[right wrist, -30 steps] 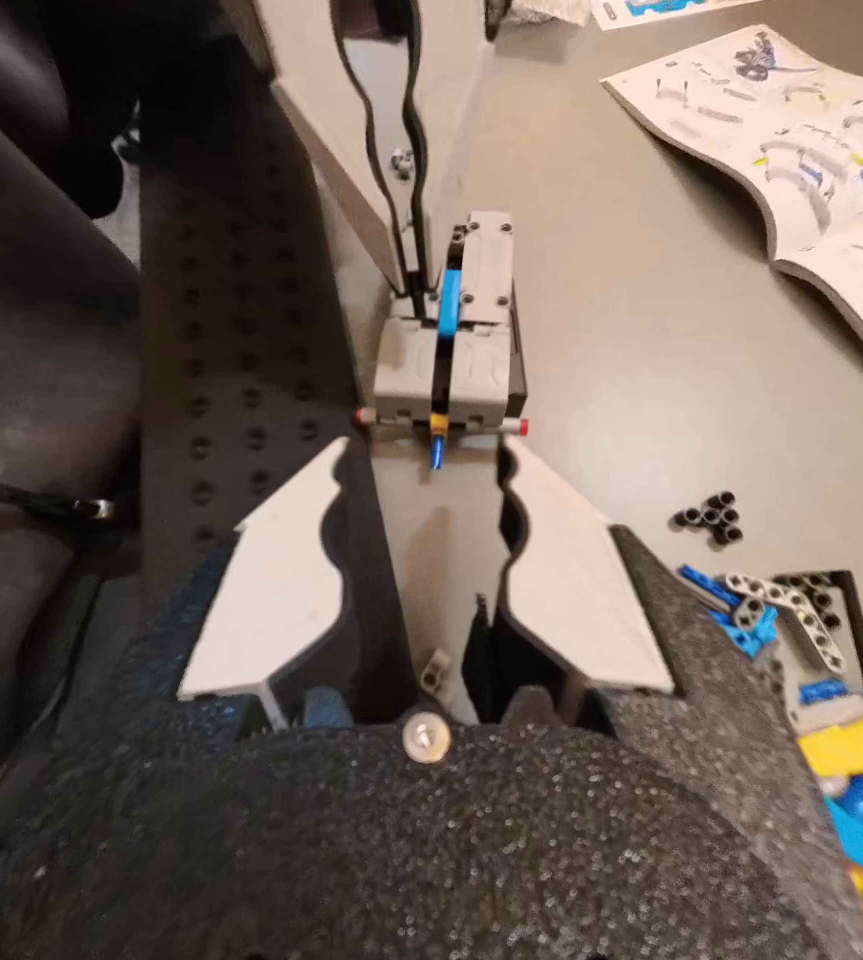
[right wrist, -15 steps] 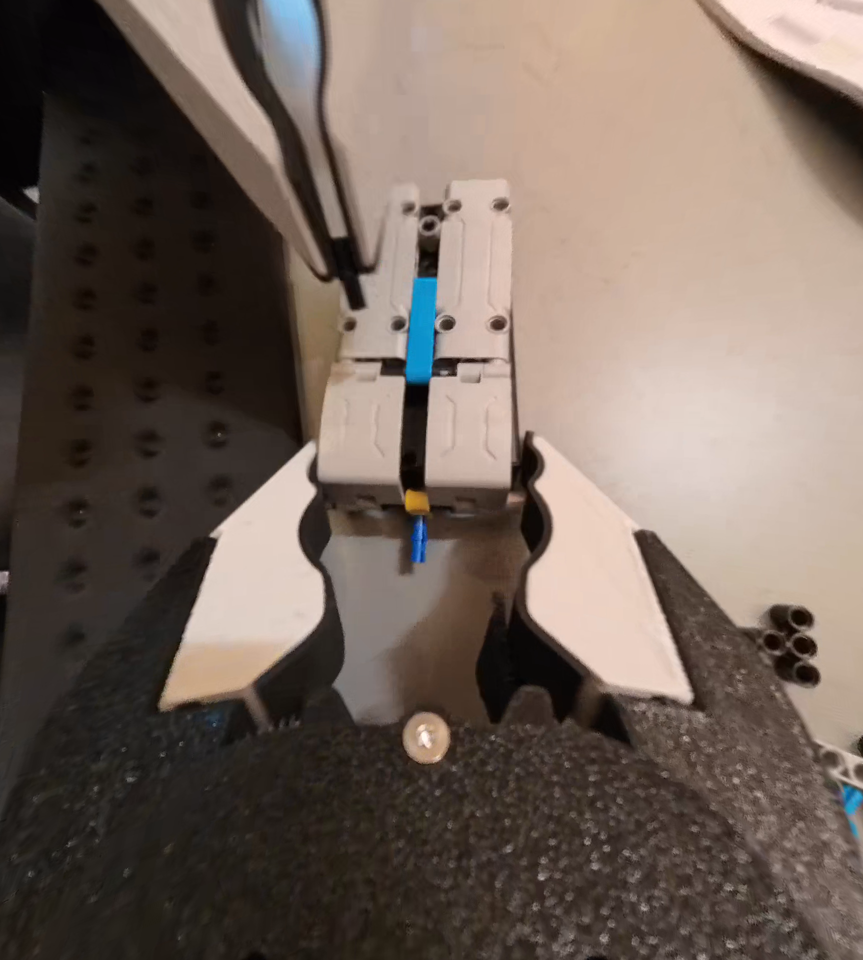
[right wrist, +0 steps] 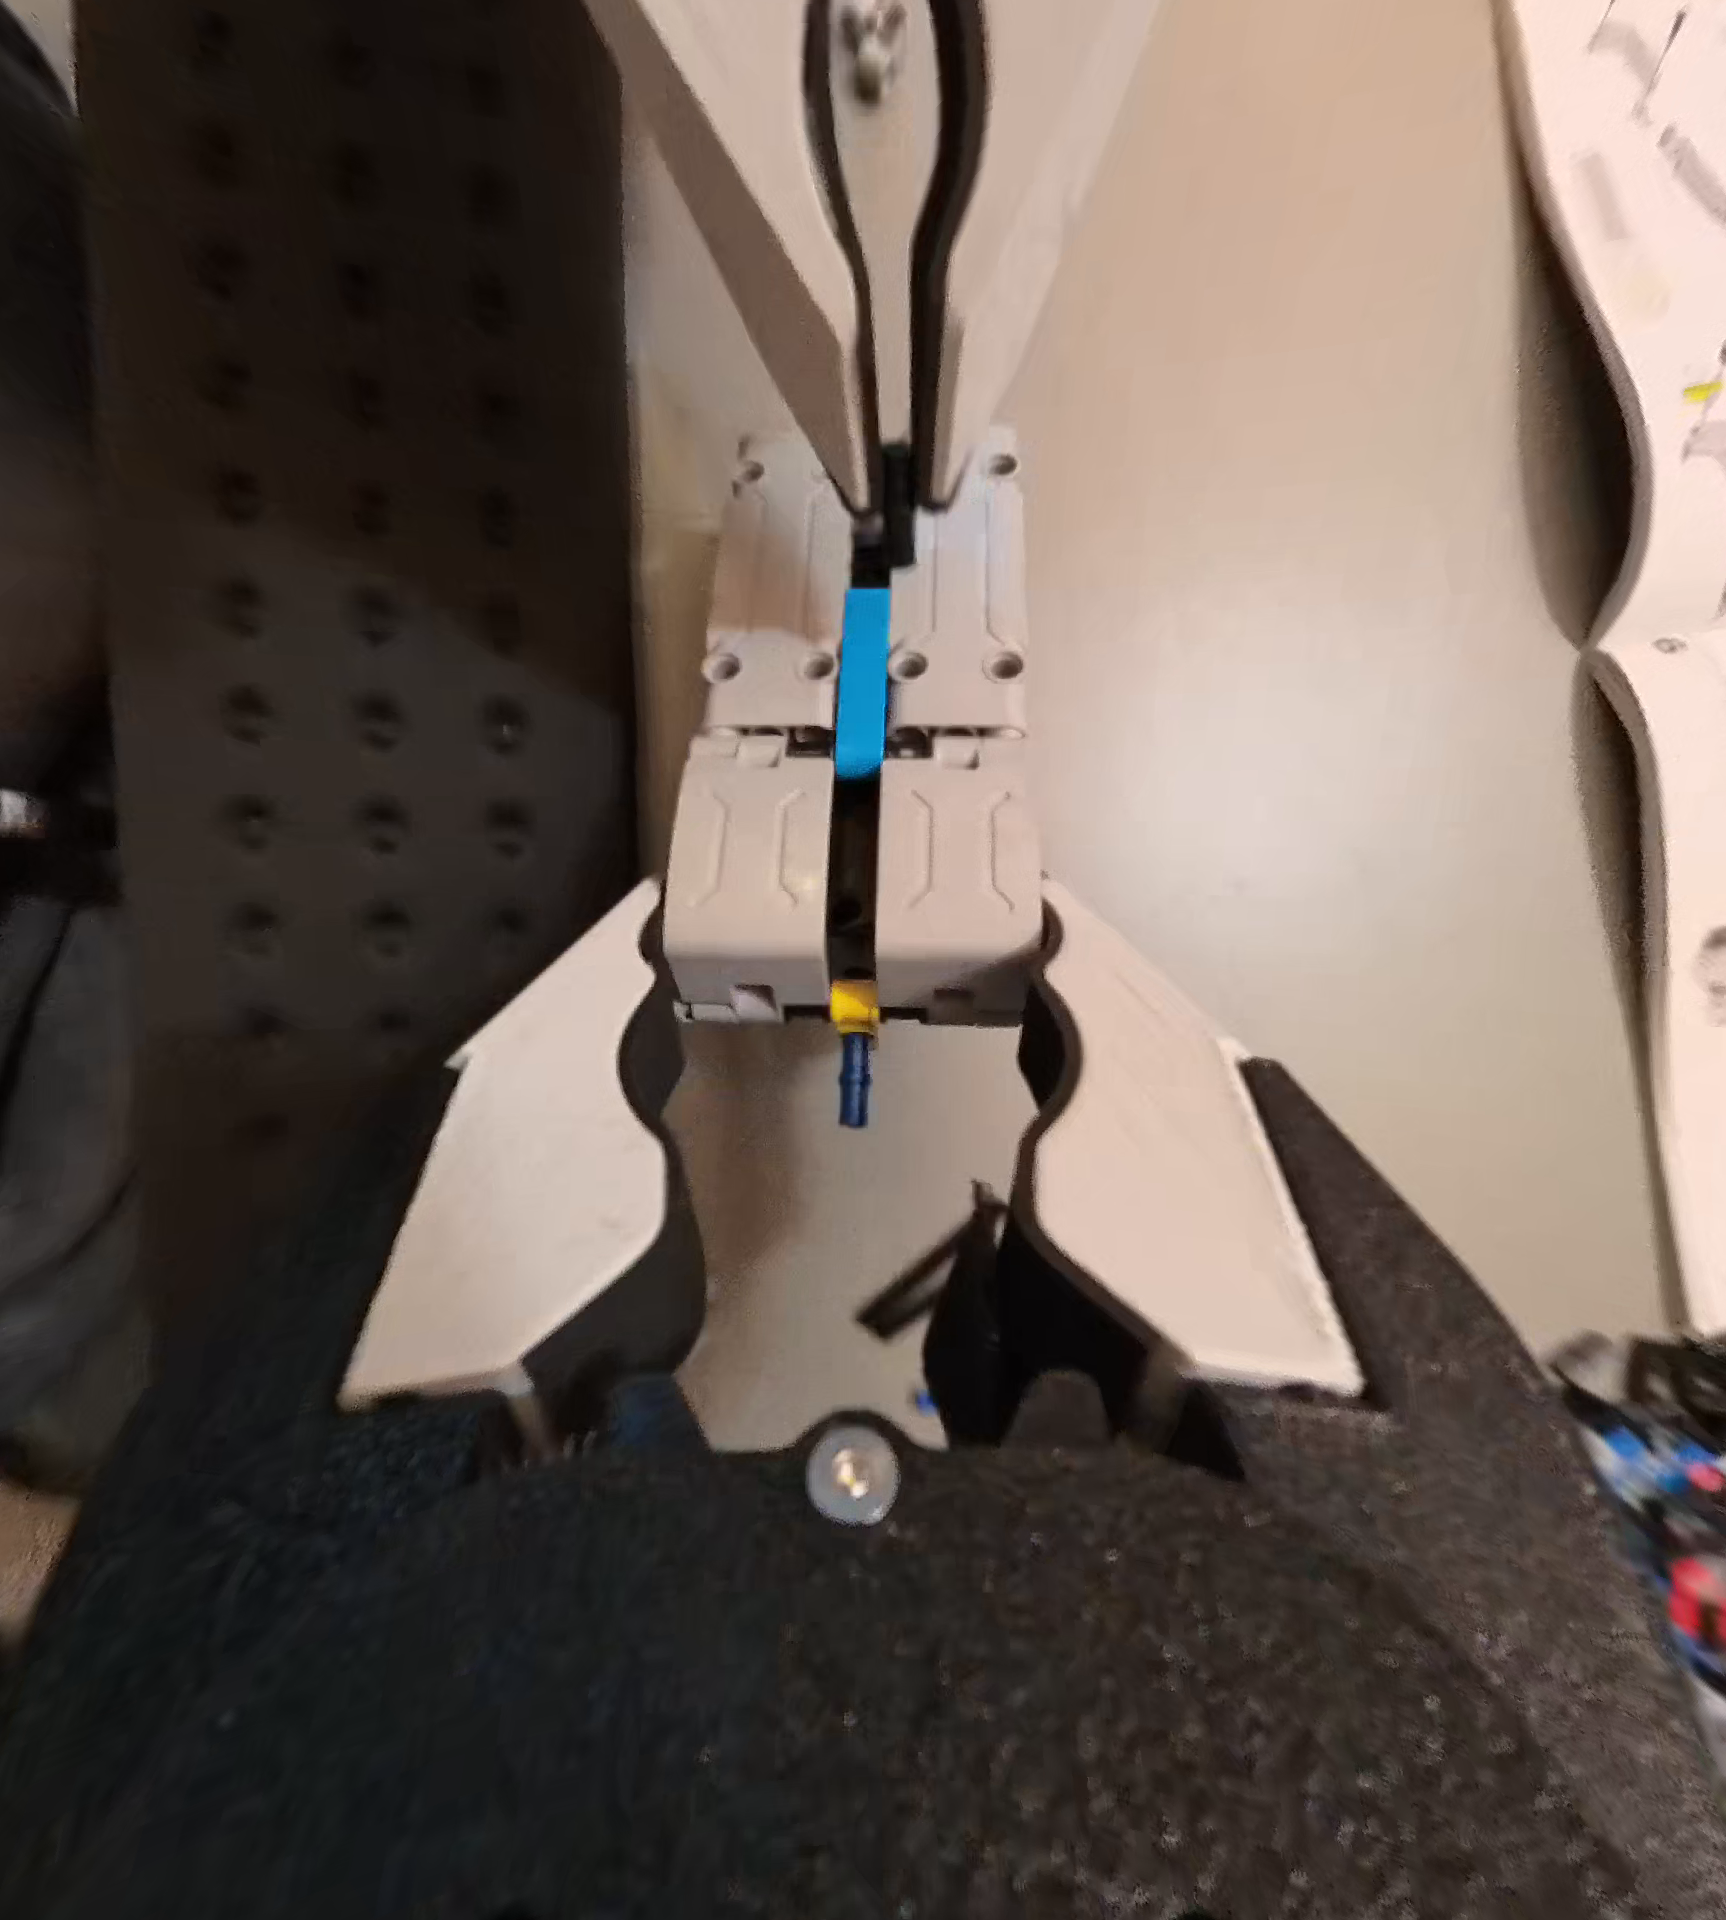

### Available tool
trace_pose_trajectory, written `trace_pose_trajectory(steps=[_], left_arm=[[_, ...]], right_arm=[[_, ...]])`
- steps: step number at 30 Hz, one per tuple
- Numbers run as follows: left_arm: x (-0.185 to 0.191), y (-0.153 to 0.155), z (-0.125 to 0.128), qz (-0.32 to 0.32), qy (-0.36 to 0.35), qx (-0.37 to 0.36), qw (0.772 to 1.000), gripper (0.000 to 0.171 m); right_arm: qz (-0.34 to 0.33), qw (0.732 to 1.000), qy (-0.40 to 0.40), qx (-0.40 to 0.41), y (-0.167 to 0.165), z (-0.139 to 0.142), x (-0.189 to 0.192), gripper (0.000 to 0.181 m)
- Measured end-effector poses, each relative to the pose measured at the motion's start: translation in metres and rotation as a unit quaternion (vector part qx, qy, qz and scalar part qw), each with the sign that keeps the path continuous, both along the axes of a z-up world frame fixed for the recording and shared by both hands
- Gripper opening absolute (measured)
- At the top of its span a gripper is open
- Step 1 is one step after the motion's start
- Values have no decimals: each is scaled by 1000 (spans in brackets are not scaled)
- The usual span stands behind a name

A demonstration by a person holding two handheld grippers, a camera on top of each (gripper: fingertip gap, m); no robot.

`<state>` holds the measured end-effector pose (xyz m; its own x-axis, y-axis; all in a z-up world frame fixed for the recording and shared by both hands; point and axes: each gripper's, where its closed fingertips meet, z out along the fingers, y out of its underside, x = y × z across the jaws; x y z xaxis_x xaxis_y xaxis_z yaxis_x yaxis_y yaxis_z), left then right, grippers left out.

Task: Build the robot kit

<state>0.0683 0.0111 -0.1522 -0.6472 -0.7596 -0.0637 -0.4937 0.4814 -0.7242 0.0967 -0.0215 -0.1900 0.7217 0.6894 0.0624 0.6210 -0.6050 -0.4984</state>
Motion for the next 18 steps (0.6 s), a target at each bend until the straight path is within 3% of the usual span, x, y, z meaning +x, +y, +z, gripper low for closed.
trace_pose_trajectory(steps=[4, 10, 18], left_arm=[[-8, -3, -8, 5, 5, -30, 1000, 3], [-9, -4, -16, 11, -21, -39, 999, 3], [-50, 27, 2, 59, -68, -78, 993, 3]], right_arm=[[37, 993, -82, -79, -6, 18, 13, 63], [71, 964, -174, -186, 5, 31, 1, 63], [101, 968, -145, -180, 40, 36, -47, 64]])
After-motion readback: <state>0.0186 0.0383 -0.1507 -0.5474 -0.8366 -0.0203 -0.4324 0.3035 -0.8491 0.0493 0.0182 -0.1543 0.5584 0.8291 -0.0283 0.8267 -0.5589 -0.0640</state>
